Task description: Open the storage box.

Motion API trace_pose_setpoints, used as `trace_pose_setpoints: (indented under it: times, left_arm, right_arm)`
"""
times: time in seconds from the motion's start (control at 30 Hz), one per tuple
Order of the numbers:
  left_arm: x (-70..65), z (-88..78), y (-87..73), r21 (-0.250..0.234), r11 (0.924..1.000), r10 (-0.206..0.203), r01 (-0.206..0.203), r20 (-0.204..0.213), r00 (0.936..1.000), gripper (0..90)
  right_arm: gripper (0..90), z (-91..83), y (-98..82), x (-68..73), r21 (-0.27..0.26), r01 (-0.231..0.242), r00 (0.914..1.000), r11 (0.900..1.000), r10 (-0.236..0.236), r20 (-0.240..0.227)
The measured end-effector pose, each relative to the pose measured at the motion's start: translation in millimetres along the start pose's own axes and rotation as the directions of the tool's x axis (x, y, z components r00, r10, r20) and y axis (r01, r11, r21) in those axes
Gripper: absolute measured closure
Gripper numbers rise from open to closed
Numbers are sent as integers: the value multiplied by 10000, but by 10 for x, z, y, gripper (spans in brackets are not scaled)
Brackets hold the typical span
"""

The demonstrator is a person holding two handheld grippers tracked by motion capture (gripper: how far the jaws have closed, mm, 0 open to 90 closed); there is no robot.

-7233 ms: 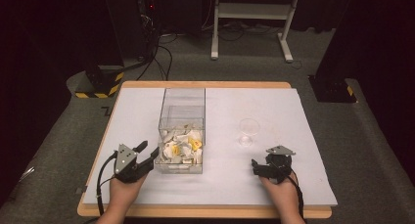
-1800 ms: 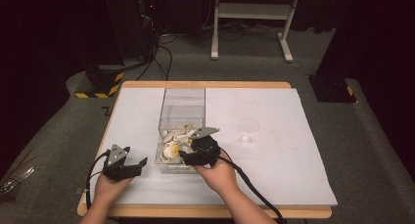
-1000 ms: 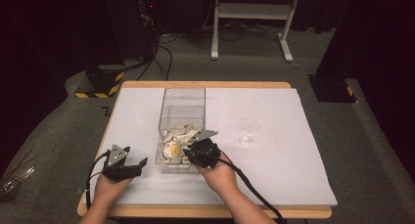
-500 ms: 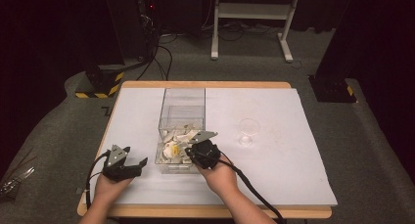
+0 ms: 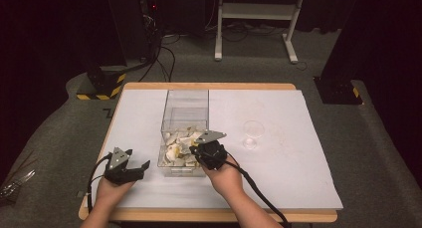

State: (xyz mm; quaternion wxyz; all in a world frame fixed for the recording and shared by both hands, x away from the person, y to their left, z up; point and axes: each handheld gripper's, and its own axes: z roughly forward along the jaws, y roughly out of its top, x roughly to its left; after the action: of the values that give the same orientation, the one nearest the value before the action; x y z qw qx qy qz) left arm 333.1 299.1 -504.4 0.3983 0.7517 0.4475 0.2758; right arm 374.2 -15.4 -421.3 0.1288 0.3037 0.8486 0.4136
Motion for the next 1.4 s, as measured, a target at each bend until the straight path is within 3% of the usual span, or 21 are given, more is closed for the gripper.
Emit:
trace_pose_setpoints:
  times: [0.7,1.4]
  left_arm:
    - [-6,-2,-1,-11,10000,98,-98,-58,9999,183]
    - [0,-3,0,-9,9999,138,-138,9,9999,187]
  right_arm:
    - [900,-164,46,-50,-759,-216,9997,9969,222,66]
    - [900,-222,85,-37,-1426,-231,9997,9895,221,-87]
